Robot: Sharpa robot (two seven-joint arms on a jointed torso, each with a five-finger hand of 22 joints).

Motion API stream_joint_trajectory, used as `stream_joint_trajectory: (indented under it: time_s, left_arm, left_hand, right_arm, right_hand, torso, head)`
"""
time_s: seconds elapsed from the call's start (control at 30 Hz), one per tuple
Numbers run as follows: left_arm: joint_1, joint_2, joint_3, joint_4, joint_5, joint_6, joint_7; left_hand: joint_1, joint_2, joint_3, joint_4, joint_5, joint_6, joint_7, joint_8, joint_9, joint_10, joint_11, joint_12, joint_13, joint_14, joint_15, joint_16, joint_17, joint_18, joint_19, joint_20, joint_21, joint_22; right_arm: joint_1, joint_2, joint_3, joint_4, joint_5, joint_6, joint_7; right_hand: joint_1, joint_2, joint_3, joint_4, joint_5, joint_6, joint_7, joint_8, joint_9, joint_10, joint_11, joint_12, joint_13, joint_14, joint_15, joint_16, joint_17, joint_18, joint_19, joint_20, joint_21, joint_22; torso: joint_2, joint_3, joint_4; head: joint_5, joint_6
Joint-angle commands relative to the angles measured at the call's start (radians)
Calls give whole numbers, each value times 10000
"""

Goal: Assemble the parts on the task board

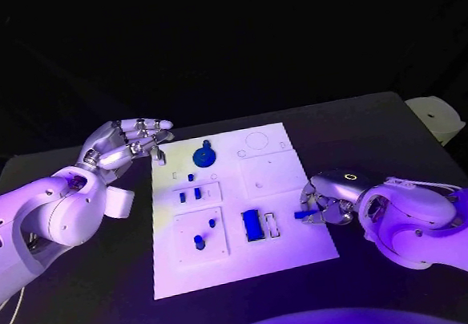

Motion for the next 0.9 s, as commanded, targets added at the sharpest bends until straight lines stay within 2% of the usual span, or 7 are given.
stream_joint_trajectory:
  time_s: [0.03,0.13,0.2,0.37,0.47,0.7,0.9]
  left_arm:
    - [7,7,7,24,-32,177,55]
    - [7,9,7,20,-34,179,51]
    - [7,8,7,19,-35,178,49]
    - [7,5,6,16,-37,171,44]
    - [7,6,6,14,-38,169,39]
    - [7,11,6,9,-49,177,21]
    - [7,29,6,20,-60,186,17]
  left_hand:
    - [24,-2,27,-41,11,-43,5,57,-8,-81,17,51,7,-33,4,32,-16,62,-33,17,32,12]
    - [24,-2,27,-41,11,-43,5,57,-8,-81,17,51,7,-33,4,32,-16,62,-33,17,32,12]
    - [31,6,38,-49,13,-46,6,58,-11,-89,16,57,5,-33,3,33,-21,63,-37,16,38,17]
    - [31,6,38,-49,13,-46,6,58,-11,-89,16,57,5,-33,3,33,-21,63,-37,16,38,17]
    - [31,6,38,-49,13,-46,6,58,-11,-89,16,57,5,-33,3,33,-21,63,-37,16,38,17]
    - [31,6,38,-49,13,-46,6,58,-11,-89,16,57,5,-33,3,33,-21,63,-37,16,38,17]
    - [41,14,52,-61,15,-48,6,60,-14,-96,16,66,3,-34,2,34,-27,63,-40,15,46,25]
  right_arm:
    - [-111,17,-103,-142,-575,1097,-459]
    - [-111,27,-103,-109,-572,834,-458]
    - [-111,25,-103,-69,-529,605,-456]
    - [-106,-14,-90,136,-148,-143,-452]
    - [-85,-28,-75,278,137,-513,-446]
    - [31,103,-54,586,605,-1301,-439]
    - [59,438,-53,536,1304,-1676,-496]
  right_hand:
    - [539,258,556,50,334,163,-7,-83,-93,375,-23,-12,55,1017,39,58,2408,-68,1047,5,45,2634]
    - [265,-168,1445,274,1161,248,-36,-84,-88,408,-46,25,75,1021,19,64,2424,-68,1047,-5,45,2634]
    - [-155,-553,2419,422,2018,213,-54,8,66,441,-57,49,87,1022,-1,65,2430,-68,1047,-28,45,2634]
    - [-764,-934,3662,236,2428,114,-69,231,407,473,-75,56,94,1020,-11,59,2418,-68,1047,-37,45,2634]
    - [-774,-935,3683,231,2434,113,-68,236,413,473,-76,56,94,1020,-11,59,2416,-68,1047,-38,45,2634]
    - [-1300,-1142,4326,-52,2449,14,-70,377,646,481,-90,43,94,1014,-14,48,2391,-68,1047,-41,45,2634]
    - [-1767,-1221,4590,-163,2062,-6,-109,456,764,481,-115,25,92,1013,-33,44,2384,-68,1047,-52,45,2634]
  torso:
    - [-3,9,-10]
    - [-3,4,-5]
    - [-4,2,-5]
    - [2,-1,-1]
    - [0,-7,-1]
    - [2,-2,-5]
    - [0,-12,-1]
  head:
    - [-3,17]
    - [-3,27]
    - [-2,26]
    - [0,24]
    - [-6,17]
    - [-9,-21]
    - [-33,-30]
